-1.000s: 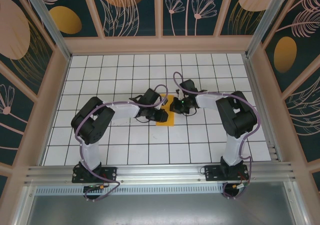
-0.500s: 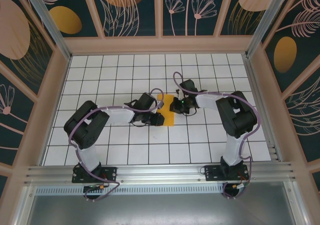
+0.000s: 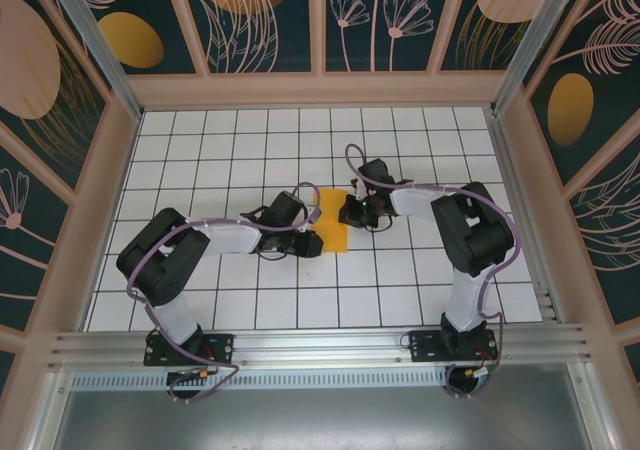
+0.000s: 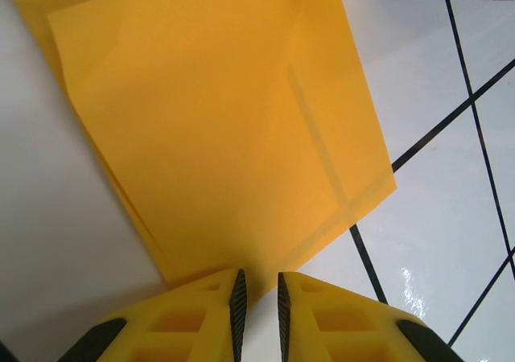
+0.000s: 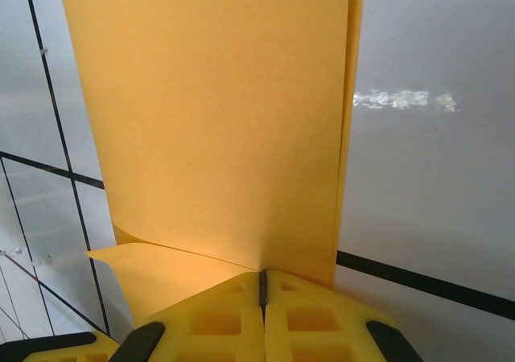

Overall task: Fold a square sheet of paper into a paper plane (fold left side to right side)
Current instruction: Fold the triangle a second time at the center of the table, then turn over the paper at the center of the table.

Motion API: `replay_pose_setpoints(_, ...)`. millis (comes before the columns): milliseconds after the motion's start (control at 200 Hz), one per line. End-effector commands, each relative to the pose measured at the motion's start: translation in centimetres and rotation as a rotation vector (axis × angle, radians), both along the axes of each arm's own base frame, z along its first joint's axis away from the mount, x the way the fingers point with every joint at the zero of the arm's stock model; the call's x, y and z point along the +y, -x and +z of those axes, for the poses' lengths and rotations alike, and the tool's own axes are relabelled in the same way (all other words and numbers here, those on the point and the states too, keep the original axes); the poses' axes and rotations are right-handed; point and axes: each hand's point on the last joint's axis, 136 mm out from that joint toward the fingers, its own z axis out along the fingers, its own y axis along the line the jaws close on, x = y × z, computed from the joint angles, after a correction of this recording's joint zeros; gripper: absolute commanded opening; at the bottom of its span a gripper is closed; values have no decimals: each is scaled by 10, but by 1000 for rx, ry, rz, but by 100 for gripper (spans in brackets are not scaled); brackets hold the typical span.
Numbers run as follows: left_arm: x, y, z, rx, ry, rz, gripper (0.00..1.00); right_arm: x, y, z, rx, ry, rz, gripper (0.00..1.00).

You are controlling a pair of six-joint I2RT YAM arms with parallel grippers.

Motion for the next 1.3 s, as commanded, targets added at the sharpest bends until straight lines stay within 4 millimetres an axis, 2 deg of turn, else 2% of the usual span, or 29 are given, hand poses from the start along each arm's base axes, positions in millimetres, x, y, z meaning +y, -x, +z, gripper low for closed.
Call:
replay_pose_setpoints(0,39,35,-33,150,-161,36,22,-21,9,-31,57,132,-24,7)
replay_pose_setpoints(290,43,31,-27,134,-171,48,22,-19,9,-28,49,119,-19,7)
replay_pose_setpoints(310,41,27,-17,113,-150,50,22,-18,9,-27,47,115,-19,7)
replay_pose_setpoints(460,35,13,16,64,-81,55,23,-11,0,-11,12,88,-13,8)
replay_pose_setpoints(606,35,-5,64,-39,-20,73,33,-6,-13,12,-46,77,-4,10)
replay_pose_setpoints(741,48,-21,88,-85,37,133,43,1,-26,41,-118,43,1,17)
replay_pose_setpoints(901,51,-41,91,-97,93,187,50,2,-39,77,-211,20,1,23)
replay_pose_setpoints(1036,40,-59,87,-116,124,196,53,-14,-43,98,-292,38,-28,32)
replay_pose_setpoints(1156,30,-72,82,-121,140,181,53,-35,-39,108,-351,18,-75,41)
replay_pose_setpoints(1291,20,-80,70,-94,139,157,53,-52,-30,113,-380,-51,-129,45)
